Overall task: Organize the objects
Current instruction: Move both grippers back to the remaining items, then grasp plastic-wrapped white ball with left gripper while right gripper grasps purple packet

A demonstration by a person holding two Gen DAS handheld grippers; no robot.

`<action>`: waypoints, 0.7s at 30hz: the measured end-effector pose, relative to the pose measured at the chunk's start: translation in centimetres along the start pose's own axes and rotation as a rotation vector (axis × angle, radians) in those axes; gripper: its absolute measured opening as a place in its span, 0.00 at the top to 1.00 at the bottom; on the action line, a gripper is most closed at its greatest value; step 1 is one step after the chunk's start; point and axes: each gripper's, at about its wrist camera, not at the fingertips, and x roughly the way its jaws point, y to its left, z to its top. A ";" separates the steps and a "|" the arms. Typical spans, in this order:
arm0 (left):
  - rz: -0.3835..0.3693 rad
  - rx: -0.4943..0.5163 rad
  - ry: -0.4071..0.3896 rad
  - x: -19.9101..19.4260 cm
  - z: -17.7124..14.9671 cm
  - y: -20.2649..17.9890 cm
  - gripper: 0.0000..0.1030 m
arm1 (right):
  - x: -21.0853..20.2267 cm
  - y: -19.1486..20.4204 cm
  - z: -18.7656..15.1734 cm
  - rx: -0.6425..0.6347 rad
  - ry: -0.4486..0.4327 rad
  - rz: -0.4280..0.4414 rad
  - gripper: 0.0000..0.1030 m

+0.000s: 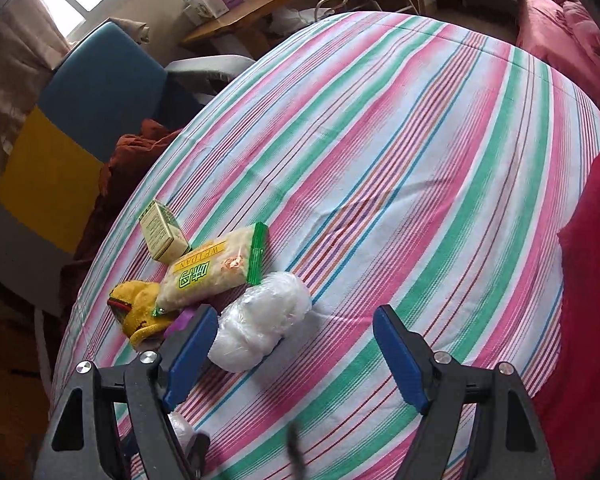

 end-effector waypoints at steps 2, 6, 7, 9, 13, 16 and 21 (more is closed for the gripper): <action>0.009 -0.013 -0.028 -0.2 -0.4 0.6 0.56 | -0.2 0.8 -0.1 -0.028 -0.004 0.031 0.21; -0.006 -0.102 -0.052 -1.0 -1.3 2.2 0.65 | -1.2 3.1 -0.5 -0.129 -0.038 0.101 0.21; -0.003 -0.116 -0.057 -1.2 -1.5 2.3 0.65 | -1.4 3.6 -0.7 -0.160 -0.040 0.112 0.21; 0.006 -0.127 -0.066 -1.6 -2.1 2.4 0.65 | -1.3 4.6 -1.1 -0.207 -0.034 0.112 0.21; -0.012 -0.145 -0.083 -1.6 -2.8 2.9 0.63 | -1.0 5.3 -1.9 -0.270 -0.008 0.096 0.24; -0.009 -0.141 -0.087 -1.6 -3.0 2.8 0.63 | -0.8 6.1 -2.8 -0.330 0.014 0.079 0.28; -0.025 -0.153 -0.094 -1.9 -3.5 3.1 0.63 | -0.3 8.7 -4.7 -0.474 0.037 0.036 0.33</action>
